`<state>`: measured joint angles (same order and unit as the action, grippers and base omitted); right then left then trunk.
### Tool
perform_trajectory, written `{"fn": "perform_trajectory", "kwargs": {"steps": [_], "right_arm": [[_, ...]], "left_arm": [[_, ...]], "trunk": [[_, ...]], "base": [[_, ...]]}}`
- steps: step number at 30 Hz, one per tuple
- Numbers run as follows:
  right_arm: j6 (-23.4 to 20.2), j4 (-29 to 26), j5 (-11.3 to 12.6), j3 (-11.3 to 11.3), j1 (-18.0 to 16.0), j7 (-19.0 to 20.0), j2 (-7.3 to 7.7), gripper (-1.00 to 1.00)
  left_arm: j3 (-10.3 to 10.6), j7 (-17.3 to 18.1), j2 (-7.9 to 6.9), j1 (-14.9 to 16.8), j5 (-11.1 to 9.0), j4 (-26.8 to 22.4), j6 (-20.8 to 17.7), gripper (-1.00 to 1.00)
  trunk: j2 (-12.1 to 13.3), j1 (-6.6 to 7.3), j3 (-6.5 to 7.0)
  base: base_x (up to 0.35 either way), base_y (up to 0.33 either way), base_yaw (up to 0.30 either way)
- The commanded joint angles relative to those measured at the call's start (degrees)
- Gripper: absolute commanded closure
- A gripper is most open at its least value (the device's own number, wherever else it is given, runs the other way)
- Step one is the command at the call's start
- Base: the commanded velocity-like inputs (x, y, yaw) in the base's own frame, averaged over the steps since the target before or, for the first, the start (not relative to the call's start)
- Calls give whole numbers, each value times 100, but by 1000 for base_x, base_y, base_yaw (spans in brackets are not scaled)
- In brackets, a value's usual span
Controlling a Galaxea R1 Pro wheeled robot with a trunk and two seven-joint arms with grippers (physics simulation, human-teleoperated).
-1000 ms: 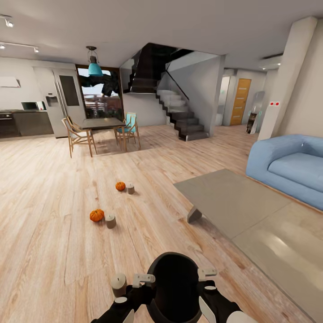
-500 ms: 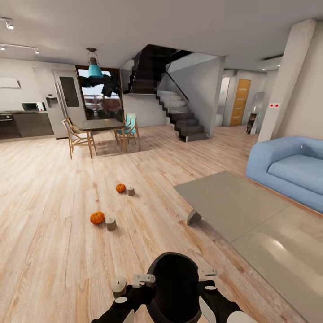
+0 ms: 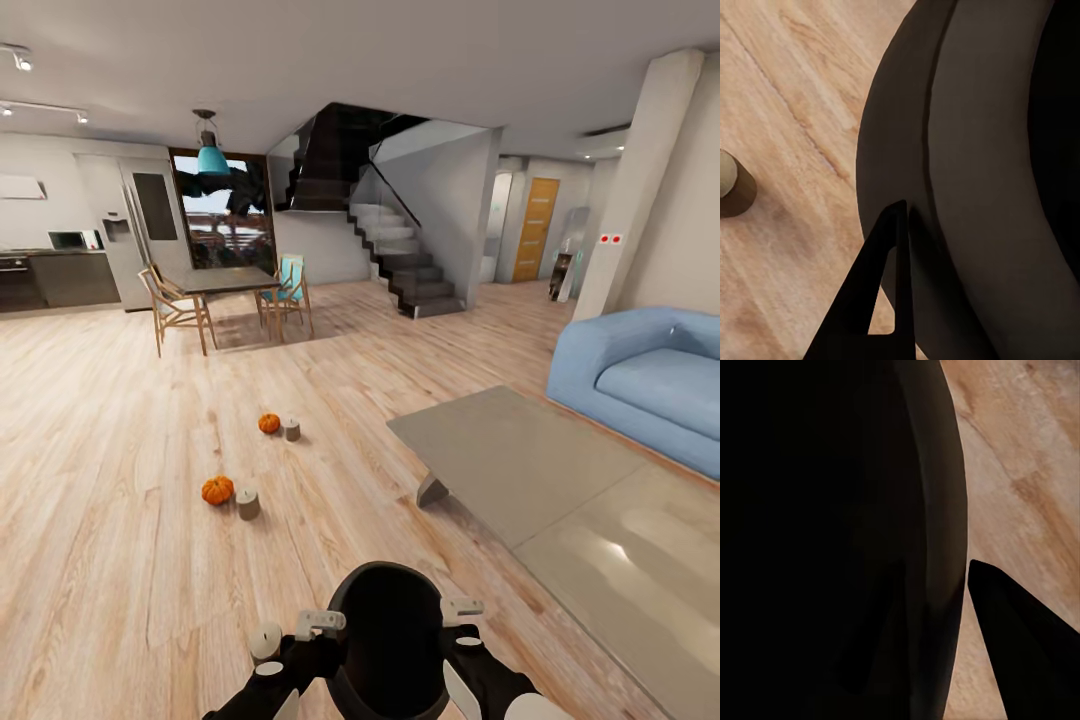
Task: Place each of the two pumpkins and all three candles from the living room inside a cabinet in the living room (use any cabinet), then make sure every cabinet is closed, and position the cauldron so it is next to a table in the living room.
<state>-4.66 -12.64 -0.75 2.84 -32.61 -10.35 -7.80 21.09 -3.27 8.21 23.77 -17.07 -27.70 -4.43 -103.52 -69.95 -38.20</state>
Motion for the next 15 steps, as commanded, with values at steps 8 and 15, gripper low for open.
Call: {"fn": "perform_trajectory", "kwargs": {"steps": [8, 15], "right_arm": [[-44, -11, 32, 50, 0, -11, -2, 100], [-48, -11, 31, 59, 0, -9, -2, 100]], "left_arm": [[51, 368, -4, 5, -86, -157, -22, 100], [45, 371, -4, 5, -86, -157, -22, 100]], "trunk": [[319, 177, 139], [600, 331, 265]], "base": [[0, 0, 0], [0, 0, 0]]}}
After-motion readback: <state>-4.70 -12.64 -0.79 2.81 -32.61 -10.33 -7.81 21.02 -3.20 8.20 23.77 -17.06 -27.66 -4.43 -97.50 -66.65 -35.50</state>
